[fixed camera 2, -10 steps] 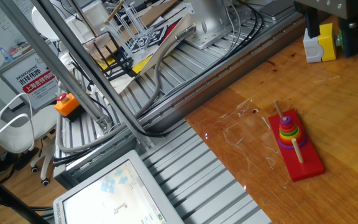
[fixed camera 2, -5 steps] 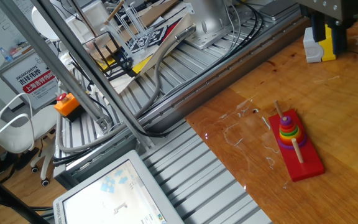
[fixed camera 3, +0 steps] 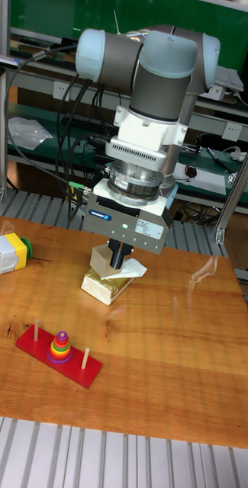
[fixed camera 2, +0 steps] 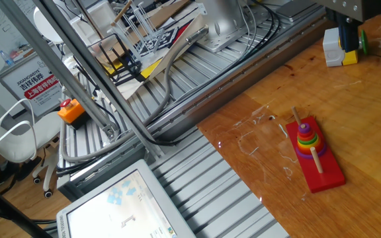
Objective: Take out one Hanoi block and throw it aside
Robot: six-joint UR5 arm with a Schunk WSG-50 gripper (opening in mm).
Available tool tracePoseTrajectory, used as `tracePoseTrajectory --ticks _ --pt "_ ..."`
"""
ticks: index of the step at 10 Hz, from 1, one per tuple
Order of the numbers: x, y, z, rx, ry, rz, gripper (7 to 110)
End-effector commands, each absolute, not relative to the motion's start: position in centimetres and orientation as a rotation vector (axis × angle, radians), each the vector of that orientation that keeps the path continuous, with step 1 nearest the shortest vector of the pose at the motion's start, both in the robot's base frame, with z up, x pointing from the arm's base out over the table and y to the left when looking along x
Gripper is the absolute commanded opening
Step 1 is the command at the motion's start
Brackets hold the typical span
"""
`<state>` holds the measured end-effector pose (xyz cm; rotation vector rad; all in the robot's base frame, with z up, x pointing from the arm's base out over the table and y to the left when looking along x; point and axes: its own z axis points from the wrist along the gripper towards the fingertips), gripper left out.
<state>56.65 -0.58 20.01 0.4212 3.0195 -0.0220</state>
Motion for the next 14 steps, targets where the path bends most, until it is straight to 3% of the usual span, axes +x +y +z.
tracePoseTrajectory --ticks 1,14 --pt "56.7 -0.5 20.2 0.416 3.019 -0.003 7" --pt "56.0 -0.8 20.8 0.45 3.084 0.101 7"
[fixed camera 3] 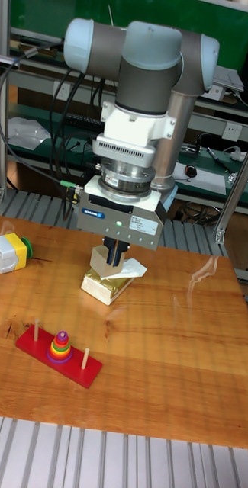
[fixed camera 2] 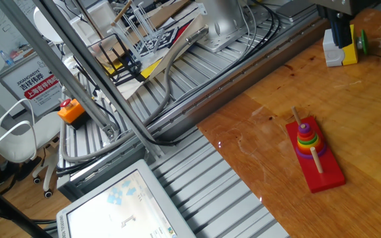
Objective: Take out one Hanoi block and throw it aside
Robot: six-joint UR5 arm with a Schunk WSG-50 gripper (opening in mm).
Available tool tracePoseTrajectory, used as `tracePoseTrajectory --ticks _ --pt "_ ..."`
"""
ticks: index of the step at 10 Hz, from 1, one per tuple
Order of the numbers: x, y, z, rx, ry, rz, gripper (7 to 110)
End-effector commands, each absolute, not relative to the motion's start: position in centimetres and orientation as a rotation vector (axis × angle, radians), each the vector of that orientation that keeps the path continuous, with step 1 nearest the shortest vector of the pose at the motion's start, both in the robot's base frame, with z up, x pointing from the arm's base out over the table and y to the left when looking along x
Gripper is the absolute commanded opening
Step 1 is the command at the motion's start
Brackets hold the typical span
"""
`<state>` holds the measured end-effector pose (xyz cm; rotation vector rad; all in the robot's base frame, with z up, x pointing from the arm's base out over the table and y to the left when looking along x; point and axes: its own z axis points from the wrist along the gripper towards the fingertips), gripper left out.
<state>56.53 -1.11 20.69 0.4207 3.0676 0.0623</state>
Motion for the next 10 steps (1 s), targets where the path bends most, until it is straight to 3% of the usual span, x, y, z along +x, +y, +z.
tracePoseTrajectory --ticks 1,10 --pt "55.82 -0.69 20.77 0.453 3.084 0.122 7" --pt "55.32 -1.14 20.64 0.449 3.092 0.128 7"
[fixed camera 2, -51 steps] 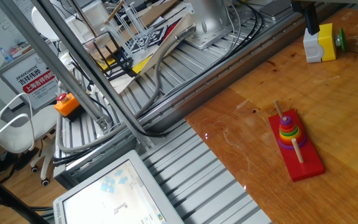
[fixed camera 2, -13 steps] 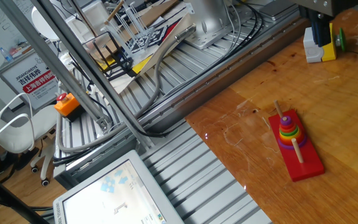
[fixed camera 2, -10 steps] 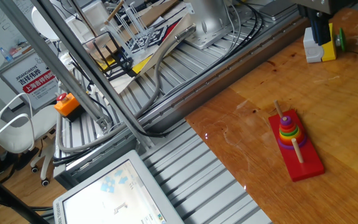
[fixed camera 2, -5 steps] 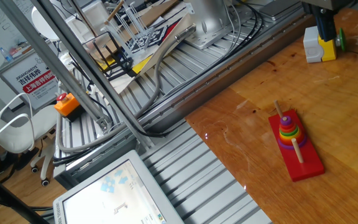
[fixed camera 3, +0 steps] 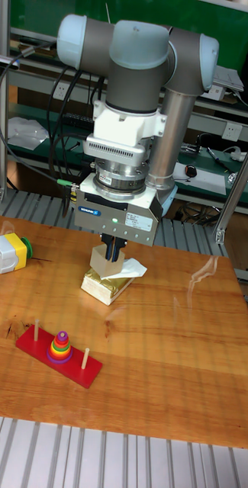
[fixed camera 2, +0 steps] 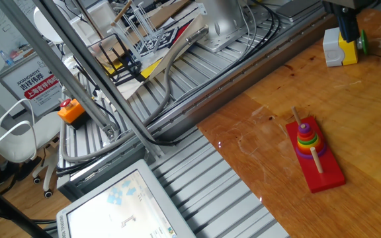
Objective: Take out one Hanoi block and throw it aside
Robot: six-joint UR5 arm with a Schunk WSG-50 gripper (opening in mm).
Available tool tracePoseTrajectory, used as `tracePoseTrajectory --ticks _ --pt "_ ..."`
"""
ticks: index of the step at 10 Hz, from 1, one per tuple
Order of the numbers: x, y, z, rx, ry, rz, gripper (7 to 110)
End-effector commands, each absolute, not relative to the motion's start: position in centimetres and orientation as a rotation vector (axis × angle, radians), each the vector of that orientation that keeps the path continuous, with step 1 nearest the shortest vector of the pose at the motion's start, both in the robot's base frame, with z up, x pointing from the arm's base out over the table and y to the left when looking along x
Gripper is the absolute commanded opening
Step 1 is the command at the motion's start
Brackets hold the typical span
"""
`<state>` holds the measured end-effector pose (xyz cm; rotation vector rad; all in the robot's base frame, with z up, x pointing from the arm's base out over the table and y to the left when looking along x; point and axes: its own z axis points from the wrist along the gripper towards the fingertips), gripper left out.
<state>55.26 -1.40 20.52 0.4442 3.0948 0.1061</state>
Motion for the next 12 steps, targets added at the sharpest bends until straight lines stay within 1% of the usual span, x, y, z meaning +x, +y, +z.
tracePoseTrajectory --ticks 1,10,12 --pt "55.3 -1.2 20.7 0.437 3.094 0.125 7" --pt "55.3 -1.4 20.7 0.458 3.092 0.111 7" --pt "55.0 -3.2 20.6 0.548 3.081 -0.001 7"
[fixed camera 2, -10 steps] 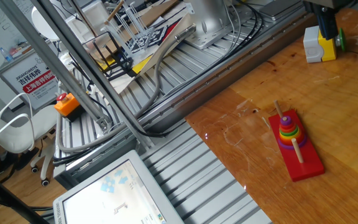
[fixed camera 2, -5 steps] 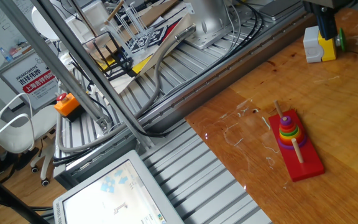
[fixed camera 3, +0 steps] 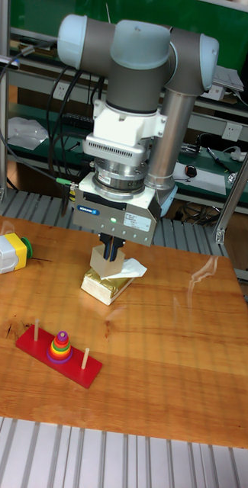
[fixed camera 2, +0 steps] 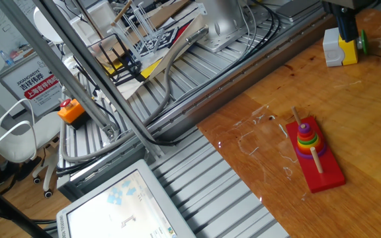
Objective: Take out one Hanoi block and throw it aside
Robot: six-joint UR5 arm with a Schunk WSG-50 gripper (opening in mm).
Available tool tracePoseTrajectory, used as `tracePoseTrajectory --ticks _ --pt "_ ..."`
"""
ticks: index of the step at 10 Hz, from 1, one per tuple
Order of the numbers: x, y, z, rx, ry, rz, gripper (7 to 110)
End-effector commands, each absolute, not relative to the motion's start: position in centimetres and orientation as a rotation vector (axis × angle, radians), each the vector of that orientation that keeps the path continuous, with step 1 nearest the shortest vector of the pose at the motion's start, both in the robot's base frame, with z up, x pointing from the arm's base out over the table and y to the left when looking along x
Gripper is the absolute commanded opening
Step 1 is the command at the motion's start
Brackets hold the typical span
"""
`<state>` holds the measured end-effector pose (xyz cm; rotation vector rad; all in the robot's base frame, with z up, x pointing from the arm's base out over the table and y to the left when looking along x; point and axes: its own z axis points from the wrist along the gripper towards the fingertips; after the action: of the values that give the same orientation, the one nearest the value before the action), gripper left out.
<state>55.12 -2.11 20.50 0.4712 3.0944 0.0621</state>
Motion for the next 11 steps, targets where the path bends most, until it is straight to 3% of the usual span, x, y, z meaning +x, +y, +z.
tracePoseTrajectory --ticks 1,3,7,11 --pt "55.5 -4.3 20.6 0.586 3.046 -0.063 7" --pt "55.6 -4.8 20.7 0.643 3.022 -0.092 7" --pt "57.4 -2.3 20.8 0.86 2.923 0.095 7" --pt "57.2 -2.7 20.7 0.844 2.931 0.066 7"
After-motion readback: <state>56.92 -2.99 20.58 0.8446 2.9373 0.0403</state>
